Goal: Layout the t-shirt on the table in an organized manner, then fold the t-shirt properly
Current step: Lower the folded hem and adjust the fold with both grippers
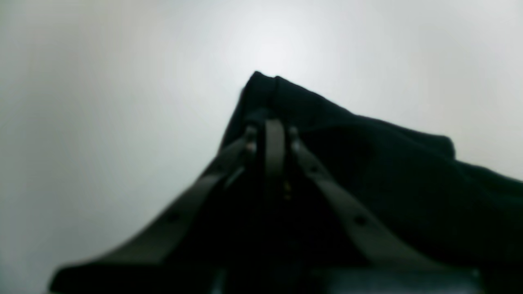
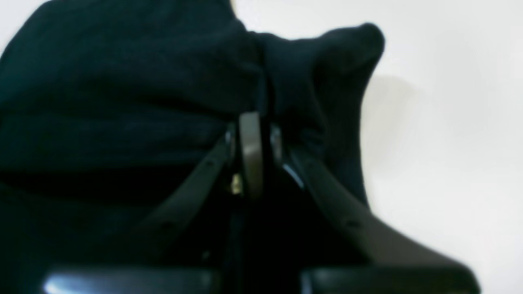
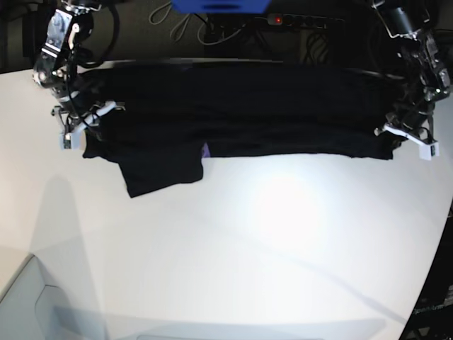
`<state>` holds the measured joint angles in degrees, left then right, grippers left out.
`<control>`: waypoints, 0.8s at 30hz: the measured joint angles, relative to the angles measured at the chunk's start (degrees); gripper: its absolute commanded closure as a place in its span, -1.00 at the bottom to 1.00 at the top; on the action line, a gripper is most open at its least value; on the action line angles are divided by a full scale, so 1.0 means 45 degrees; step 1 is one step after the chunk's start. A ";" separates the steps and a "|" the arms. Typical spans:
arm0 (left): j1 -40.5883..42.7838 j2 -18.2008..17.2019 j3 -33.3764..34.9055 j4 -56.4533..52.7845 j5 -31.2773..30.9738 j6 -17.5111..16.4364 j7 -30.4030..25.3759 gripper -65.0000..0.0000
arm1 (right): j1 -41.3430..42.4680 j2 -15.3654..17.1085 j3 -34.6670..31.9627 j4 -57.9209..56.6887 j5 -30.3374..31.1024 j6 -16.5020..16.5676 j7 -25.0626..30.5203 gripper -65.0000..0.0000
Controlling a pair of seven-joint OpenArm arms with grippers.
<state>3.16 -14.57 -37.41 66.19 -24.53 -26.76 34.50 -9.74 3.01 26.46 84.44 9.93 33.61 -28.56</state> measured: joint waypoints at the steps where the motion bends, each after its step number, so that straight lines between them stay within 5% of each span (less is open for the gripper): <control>1: -0.0248 0.0034 0.0005 -0.0219 0.0117 0.0005 -0.0112 1.00 | 0.0253 -0.0039 0.0005 0.0000 -0.0471 -0.0039 -0.0073 1.00; 7: -0.1511 0.0039 0.0005 -0.1161 0.0763 -0.0053 0.0073 1.00 | 0.1569 -0.0427 0.0257 -0.0136 -0.2186 -0.0107 -0.0515 1.00; 12: -0.2108 0.0175 0.0005 -0.1185 0.1166 0.0136 0.0549 1.00 | 0.2127 -0.0573 0.1010 -0.0068 -0.2268 -0.0102 -0.0559 1.00; 18: -0.1404 0.0850 -0.0189 0.0797 0.1569 0.0228 0.1399 1.00 | 0.2171 -0.0636 0.1991 0.0835 -0.2263 -0.0083 -0.0612 1.00; 24: -0.0782 0.1637 -0.1409 0.2973 0.1865 0.0287 0.1715 1.00 | 0.2142 -0.1423 0.2749 0.1763 -0.2181 -0.0044 -0.0617 1.00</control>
<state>-0.36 -7.20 -43.75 79.57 -16.14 -25.47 42.22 -0.10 -3.40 38.83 92.38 0.12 33.41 -31.33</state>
